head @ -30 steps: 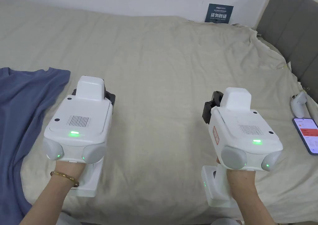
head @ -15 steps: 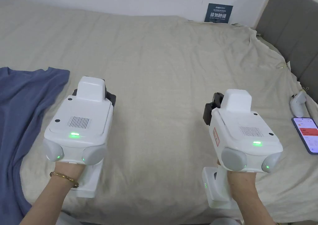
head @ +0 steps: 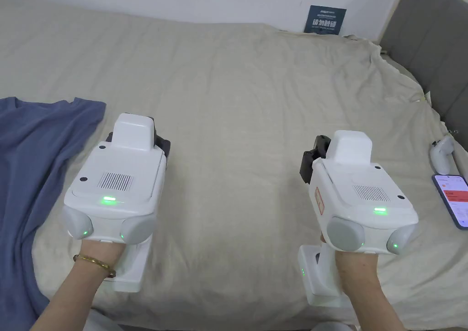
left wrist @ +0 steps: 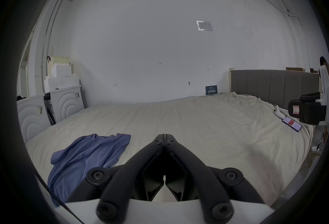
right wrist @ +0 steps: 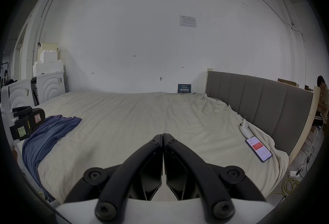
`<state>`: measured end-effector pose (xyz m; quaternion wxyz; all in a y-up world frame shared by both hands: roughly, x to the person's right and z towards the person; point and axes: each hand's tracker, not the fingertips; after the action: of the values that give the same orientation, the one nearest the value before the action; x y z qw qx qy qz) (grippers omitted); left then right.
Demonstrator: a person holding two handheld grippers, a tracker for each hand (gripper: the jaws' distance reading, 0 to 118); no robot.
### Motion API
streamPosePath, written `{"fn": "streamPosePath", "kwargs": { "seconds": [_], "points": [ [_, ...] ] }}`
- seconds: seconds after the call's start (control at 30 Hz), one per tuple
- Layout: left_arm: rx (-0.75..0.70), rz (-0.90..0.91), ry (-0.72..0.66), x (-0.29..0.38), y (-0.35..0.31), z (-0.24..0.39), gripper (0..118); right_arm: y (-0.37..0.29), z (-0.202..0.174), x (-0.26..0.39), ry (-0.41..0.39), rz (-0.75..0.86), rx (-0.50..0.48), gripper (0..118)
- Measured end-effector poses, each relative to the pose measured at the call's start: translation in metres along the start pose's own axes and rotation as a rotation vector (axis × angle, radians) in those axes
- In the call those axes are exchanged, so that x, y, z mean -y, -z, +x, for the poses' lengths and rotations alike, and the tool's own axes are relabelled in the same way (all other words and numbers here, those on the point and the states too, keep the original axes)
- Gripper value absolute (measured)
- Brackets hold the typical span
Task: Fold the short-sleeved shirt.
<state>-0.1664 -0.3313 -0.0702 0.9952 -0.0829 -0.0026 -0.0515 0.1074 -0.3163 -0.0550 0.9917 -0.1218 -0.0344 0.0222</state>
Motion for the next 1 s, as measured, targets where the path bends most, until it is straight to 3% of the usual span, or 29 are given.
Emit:
{"fn": "streamPosePath", "kwargs": {
  "seconds": [0.23, 0.67, 1.0],
  "points": [
    [-0.103, 0.001, -0.006, -0.001, -0.012, -0.038, 0, 0.010, -0.030, -0.010, -0.010, 0.022, -0.085, 0],
    [-0.408, -0.019, -0.075, 0.011, -0.068, -0.138, 0, 0.022, -0.139, -0.020, -0.076, 0.029, -0.374, 0],
    [-0.512, -0.059, -0.087, 0.023, -0.099, -0.177, 0, 0.014, -0.201, -0.026, -0.102, 0.031, -0.519, 0]
  ]
}}
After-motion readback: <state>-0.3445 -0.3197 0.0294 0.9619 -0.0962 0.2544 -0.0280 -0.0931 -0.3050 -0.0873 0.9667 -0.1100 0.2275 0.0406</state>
